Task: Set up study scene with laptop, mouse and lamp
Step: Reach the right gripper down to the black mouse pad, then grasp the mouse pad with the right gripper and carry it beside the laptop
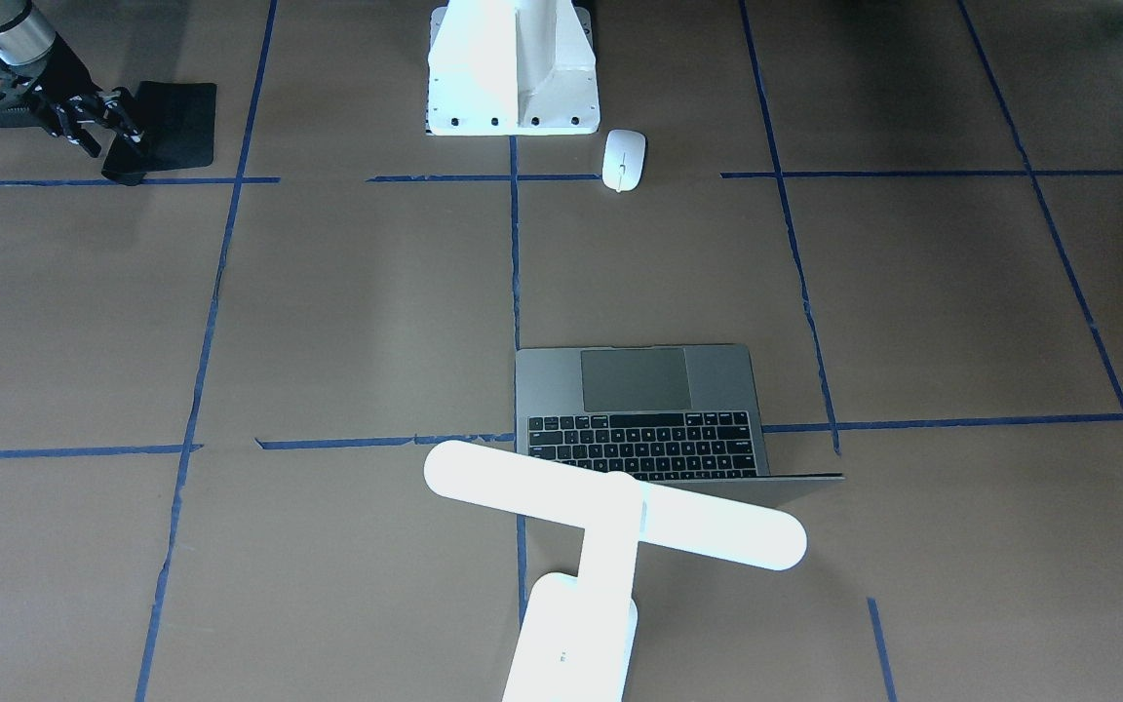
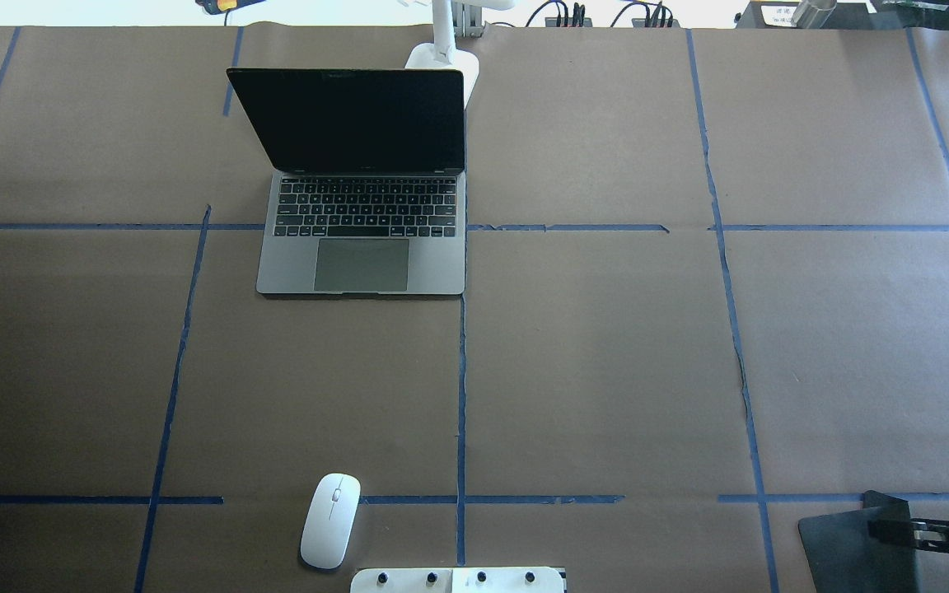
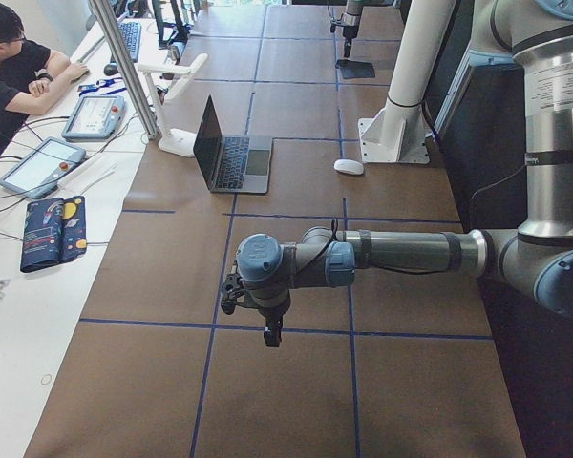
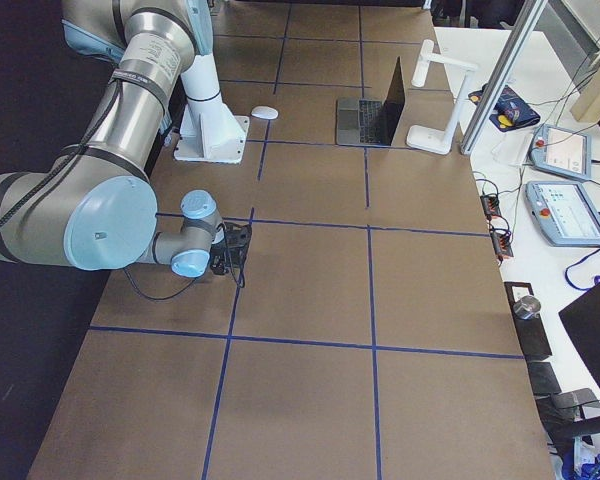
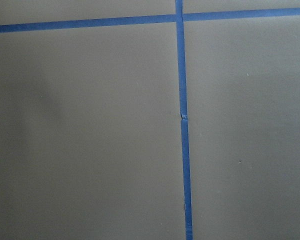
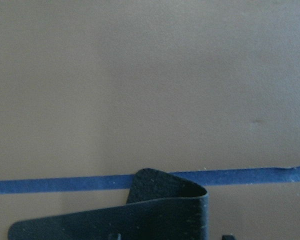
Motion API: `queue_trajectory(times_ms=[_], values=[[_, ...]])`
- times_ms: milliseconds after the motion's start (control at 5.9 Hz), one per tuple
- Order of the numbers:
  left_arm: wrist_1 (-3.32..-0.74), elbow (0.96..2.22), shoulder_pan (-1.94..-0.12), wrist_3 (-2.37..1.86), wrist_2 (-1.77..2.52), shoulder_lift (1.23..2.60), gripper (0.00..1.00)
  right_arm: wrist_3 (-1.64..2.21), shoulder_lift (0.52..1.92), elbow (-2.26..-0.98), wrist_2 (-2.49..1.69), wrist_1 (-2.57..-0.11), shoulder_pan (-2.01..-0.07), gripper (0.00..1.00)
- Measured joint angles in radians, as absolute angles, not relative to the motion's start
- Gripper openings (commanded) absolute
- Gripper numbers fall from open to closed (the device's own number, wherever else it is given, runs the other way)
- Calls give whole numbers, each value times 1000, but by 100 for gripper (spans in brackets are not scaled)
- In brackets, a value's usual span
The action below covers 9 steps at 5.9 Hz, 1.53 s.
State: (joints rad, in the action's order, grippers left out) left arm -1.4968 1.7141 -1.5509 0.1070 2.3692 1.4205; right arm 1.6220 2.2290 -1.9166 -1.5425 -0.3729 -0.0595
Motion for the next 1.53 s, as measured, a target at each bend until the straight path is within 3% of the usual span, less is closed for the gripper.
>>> queue_trajectory(times_ms=[169, 678, 1017, 1525], values=[[-1497, 1714, -1551, 107, 2370, 1420, 100, 1622, 2224, -1913, -1543, -372, -61, 0], [-1498, 1714, -1551, 106, 2370, 1420, 100, 1621, 2226, -1936, -1545, -369, -72, 0], [-1497, 1717, -1551, 104, 2370, 1422, 100, 1621, 2180, -1975, -1613, -371, -184, 0], [-1497, 1737, -1551, 94, 2370, 1425, 100, 1612, 1841, -1810, -1840, -440, -518, 0]])
